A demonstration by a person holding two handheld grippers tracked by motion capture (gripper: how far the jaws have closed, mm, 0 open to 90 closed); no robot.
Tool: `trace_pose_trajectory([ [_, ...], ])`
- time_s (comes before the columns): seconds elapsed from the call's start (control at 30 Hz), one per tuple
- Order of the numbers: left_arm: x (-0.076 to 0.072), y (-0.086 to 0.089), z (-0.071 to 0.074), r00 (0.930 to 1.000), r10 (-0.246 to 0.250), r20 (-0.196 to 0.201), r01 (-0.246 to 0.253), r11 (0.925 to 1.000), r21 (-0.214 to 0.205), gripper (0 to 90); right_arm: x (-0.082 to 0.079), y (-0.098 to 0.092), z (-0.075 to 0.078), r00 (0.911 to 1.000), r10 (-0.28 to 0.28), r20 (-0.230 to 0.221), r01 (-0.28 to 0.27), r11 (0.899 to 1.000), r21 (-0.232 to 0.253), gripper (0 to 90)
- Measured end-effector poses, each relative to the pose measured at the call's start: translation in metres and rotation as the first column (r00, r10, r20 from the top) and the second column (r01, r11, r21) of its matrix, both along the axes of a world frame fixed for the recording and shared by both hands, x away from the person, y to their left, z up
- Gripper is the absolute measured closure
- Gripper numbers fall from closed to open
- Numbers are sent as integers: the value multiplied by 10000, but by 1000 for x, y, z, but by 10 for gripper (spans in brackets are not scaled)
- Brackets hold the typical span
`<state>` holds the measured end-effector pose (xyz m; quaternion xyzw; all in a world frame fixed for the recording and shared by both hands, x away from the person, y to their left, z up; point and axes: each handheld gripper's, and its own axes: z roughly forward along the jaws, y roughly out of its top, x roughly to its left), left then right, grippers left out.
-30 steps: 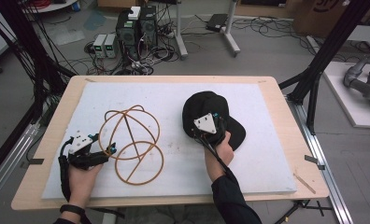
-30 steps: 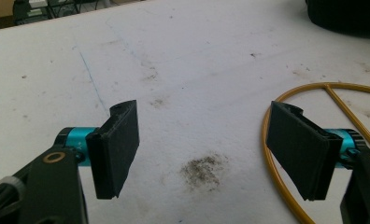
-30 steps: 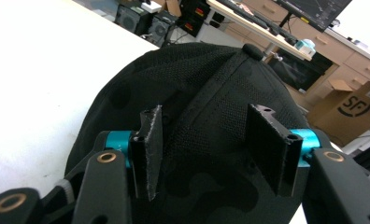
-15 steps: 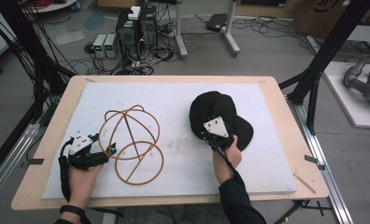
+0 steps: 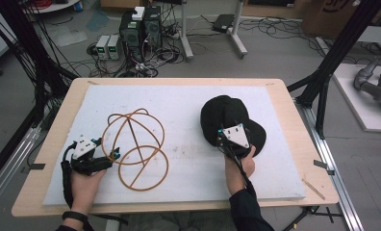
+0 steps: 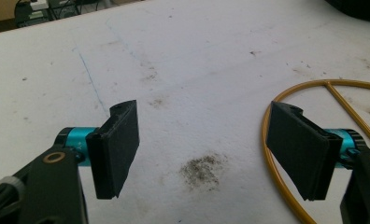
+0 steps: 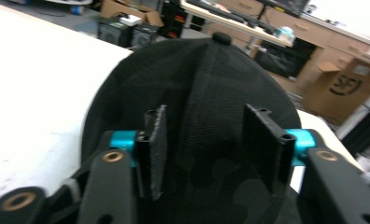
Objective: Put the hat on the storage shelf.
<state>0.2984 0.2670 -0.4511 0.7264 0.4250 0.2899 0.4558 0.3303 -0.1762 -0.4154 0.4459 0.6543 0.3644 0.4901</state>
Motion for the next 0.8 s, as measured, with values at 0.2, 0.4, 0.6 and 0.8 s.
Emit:
trace_pose_trajectory([
  [0.2,0,-1,0,10000,7,-60,-6,10000,58,260,7,5,-7,9983,-572,-92,569,9979,-293,472],
  [0.4,-1,-1,0,10000,-29,41,29,10000,26,260,4,2,-9,9982,-588,98,590,9980,-245,575],
  [0.6,0,-1,0,10000,-46,29,46,9999,113,260,-3,-14,-11,9977,-631,265,635,9979,-144,699],
  [0.8,0,-2,0,10000,-1,-25,1,9999,144,261,-2,-13,-13,9955,-809,490,815,9966,-88,457],
])
